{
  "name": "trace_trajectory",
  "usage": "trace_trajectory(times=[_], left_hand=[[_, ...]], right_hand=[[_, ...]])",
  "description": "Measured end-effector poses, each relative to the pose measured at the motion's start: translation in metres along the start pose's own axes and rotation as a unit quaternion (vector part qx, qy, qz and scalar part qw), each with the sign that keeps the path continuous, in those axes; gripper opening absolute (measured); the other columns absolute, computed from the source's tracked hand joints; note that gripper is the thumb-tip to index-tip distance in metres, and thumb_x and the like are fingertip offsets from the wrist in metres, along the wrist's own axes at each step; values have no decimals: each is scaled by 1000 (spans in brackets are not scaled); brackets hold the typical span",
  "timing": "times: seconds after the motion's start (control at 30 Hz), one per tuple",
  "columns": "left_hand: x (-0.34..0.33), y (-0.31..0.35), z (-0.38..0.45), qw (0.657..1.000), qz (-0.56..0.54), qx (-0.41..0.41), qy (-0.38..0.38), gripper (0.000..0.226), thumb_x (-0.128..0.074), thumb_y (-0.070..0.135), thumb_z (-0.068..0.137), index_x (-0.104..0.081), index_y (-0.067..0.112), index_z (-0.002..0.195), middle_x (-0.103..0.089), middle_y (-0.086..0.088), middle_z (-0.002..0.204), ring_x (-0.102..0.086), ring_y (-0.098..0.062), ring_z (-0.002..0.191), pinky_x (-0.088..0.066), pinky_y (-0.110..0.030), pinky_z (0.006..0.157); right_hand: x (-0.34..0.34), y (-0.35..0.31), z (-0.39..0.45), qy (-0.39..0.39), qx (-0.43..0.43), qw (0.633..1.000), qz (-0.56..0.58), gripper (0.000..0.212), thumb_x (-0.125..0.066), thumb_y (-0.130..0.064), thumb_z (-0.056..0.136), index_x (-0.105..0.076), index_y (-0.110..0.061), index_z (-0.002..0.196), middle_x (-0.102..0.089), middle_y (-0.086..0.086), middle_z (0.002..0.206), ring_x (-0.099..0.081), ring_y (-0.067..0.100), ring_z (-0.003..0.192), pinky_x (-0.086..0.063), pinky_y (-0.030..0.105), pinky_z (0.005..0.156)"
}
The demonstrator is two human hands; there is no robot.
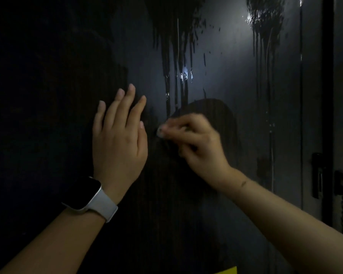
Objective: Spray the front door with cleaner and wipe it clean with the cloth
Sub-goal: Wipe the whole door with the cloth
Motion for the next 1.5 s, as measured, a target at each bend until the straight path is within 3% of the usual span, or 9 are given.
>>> trace_trajectory(times=[0.13, 0.37, 0.6, 0.83, 0.97, 1.07, 1.17, 1.3, 1.5], left_hand=[[9, -3, 7, 999, 17, -28, -4, 43, -36, 20, 98, -48, 14, 139, -39, -5, 152, -34, -22, 140, -22, -41, 112], [22, -15, 41, 997, 8, -71, -14, 45, -37, 22, 96, -47, 18, 140, -44, -3, 146, -40, -21, 132, -27, -40, 105], [21, -22, 99, 994, 78, -70, 12, 49, -35, 25, 99, -36, 19, 147, -24, -6, 159, -21, -23, 146, -13, -47, 118], [12, -26, 97, 989, 123, -75, 26, 51, -27, 29, 99, -35, 15, 148, -26, -9, 158, -20, -24, 147, -15, -49, 119], [13, -27, 96, 989, 123, -75, 36, 51, -28, 28, 99, -35, 16, 148, -27, -9, 158, -21, -24, 147, -17, -50, 118], [13, -27, 97, 988, 127, -78, 35, 51, -29, 28, 99, -35, 16, 148, -27, -10, 158, -21, -24, 147, -17, -50, 119], [12, -28, 97, 987, 136, -75, 38, 51, -28, 29, 99, -34, 16, 148, -26, -10, 158, -21, -24, 147, -16, -50, 119], [11, -28, 97, 987, 131, -81, 46, 51, -29, 29, 99, -35, 16, 148, -27, -11, 158, -22, -25, 147, -17, -51, 118], [13, -27, 97, 988, 125, -80, 47, 52, -29, 29, 98, -35, 16, 148, -27, -10, 158, -22, -25, 146, -17, -50, 118]], right_hand=[[0, -11, -3, -108, 84, 990, 13, 31, -59, 3, 86, -72, -11, 109, -63, 10, 115, -59, 23, 108, -46, 29, 92], [58, 54, 36, 154, -142, 977, -40, 34, -61, -2, 91, -63, -24, 116, -55, -3, 112, -56, 12, 106, -53, 35, 89], [-10, -20, 23, -104, 93, 990, 13, 37, -62, 5, 82, -72, -15, 111, -61, 5, 108, -56, 17, 100, -48, 27, 84], [84, 62, 94, 225, -179, 957, -36, 18, -64, -16, 92, -70, -15, 110, -48, -5, 90, -54, -8, 71, -47, 11, 66], [14, -3, 88, 80, 20, 993, -84, 31, -49, -16, 94, -70, -12, 117, -57, 5, 96, -53, 13, 87, -45, 25, 76], [-1, -22, 63, -74, 155, 976, -131, 36, -45, -11, 94, -66, -7, 123, -58, 12, 100, -49, 20, 89, -44, 25, 76], [46, 24, 91, 9, 81, 983, -161, 36, -42, -18, 97, -66, -10, 121, -55, 10, 103, -47, 13, 93, -43, 19, 86], [87, 80, 145, 171, -131, 962, -168, 27, -54, -14, 96, -67, -11, 120, -51, 7, 96, -47, 11, 88, -50, 40, 82], [17, 0, 94, -15, 112, 982, -153, 41, -44, -2, 87, -66, -7, 121, -60, 14, 104, -50, 20, 95, -39, 20, 87]])
Point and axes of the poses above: each hand's wrist, its own z-axis towards the middle knuckle, its own x-axis out of the back of the hand, y = z × x, the point moved 8 cm from there along z, towards the middle knuckle
